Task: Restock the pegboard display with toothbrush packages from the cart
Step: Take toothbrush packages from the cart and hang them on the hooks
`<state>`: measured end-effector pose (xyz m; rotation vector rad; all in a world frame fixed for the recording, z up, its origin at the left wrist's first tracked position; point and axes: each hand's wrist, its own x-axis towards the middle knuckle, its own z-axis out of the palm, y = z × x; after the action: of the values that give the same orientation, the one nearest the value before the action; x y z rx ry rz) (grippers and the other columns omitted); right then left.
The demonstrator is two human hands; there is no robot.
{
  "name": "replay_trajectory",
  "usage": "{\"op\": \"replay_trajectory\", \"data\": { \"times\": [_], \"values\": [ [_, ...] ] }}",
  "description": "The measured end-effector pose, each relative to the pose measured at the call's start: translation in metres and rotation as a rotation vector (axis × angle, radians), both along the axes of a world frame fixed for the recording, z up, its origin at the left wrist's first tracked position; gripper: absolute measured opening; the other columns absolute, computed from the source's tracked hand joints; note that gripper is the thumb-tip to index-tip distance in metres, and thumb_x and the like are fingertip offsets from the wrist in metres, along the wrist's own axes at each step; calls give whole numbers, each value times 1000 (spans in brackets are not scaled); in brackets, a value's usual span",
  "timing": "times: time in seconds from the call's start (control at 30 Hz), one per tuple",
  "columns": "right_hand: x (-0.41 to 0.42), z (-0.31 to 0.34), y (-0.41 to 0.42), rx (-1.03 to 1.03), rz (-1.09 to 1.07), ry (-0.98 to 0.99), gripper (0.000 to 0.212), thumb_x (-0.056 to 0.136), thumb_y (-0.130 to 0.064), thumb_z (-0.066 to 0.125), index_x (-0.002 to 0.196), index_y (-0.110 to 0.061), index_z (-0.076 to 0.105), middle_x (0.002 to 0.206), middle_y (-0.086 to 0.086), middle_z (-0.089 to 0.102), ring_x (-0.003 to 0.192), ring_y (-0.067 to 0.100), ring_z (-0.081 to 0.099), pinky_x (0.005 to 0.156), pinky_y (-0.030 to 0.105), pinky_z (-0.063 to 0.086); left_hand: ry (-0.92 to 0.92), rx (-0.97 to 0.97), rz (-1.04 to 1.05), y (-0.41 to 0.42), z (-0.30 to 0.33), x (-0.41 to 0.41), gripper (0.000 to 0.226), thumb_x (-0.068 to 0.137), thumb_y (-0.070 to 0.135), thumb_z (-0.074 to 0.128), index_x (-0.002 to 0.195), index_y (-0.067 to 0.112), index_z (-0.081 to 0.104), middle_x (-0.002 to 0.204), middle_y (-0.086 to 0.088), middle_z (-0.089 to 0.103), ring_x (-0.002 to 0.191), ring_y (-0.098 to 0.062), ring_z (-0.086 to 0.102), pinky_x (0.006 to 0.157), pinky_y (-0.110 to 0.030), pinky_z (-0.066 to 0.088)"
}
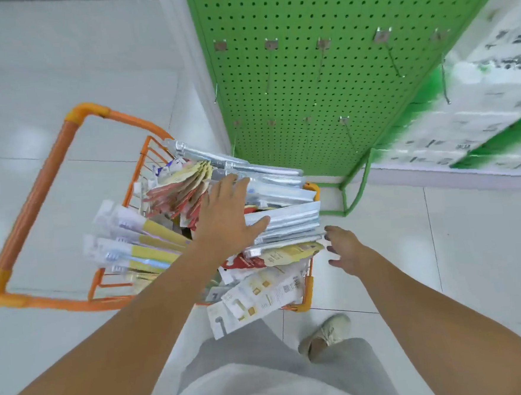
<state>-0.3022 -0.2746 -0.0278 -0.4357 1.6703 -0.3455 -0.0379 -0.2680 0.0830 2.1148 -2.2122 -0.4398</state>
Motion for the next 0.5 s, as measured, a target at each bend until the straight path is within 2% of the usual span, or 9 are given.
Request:
{"op": "replay_trajectory", "data": {
  "times": [0.07, 0.13, 0.23, 0.33, 0.5],
  "values": [
    [-8, -1, -11, 79, -67, -178, 30, 103, -32, 53, 129, -19, 58, 136, 2, 55, 127, 28, 50, 99, 54, 42, -22, 19, 68, 10, -3, -15, 86, 84, 72, 47, 155, 25, 29, 161, -7, 25, 148, -34, 22, 117, -53, 26],
    [-10, -4, -23, 124, -18, -337, 27, 104, -38, 48, 119, -21, 63, 125, -1, 58, 121, 29, 55, 95, 56, 46, -75, 72, 76, 17, -7, -30, 89, 86, 74, 43, 158, 30, 18, 166, -6, 14, 151, -34, 14, 120, -54, 19],
    [-8, -11, -34, 136, 43, -421, 30, 104, -37, 46, 120, -19, 65, 112, 1, 61, 109, 34, 61, 82, 55, 55, -96, 133, 116, 21, -10, -43, 88, 90, 68, 49, 159, 33, 8, 167, -6, 3, 153, -33, 6, 122, -53, 15],
    [-7, -17, -37, 151, 48, -443, 34, 105, -37, 48, 127, -17, 64, 118, 1, 65, 111, 37, 64, 86, 59, 54, -94, 112, 153, 21, -13, -42, 84, 91, 63, 52, 158, 34, 9, 167, -5, 5, 152, -33, 9, 121, -52, 19],
    [2, -26, -43, 184, 25, -497, 40, 108, -38, 39, 135, -14, 58, 129, 3, 62, 109, 39, 64, 84, 59, 54, -40, 151, 200, 17, -17, -28, 83, 93, 55, 56, 157, 38, 5, 168, -3, -2, 152, -34, 12, 120, -53, 25]
  ]
}}
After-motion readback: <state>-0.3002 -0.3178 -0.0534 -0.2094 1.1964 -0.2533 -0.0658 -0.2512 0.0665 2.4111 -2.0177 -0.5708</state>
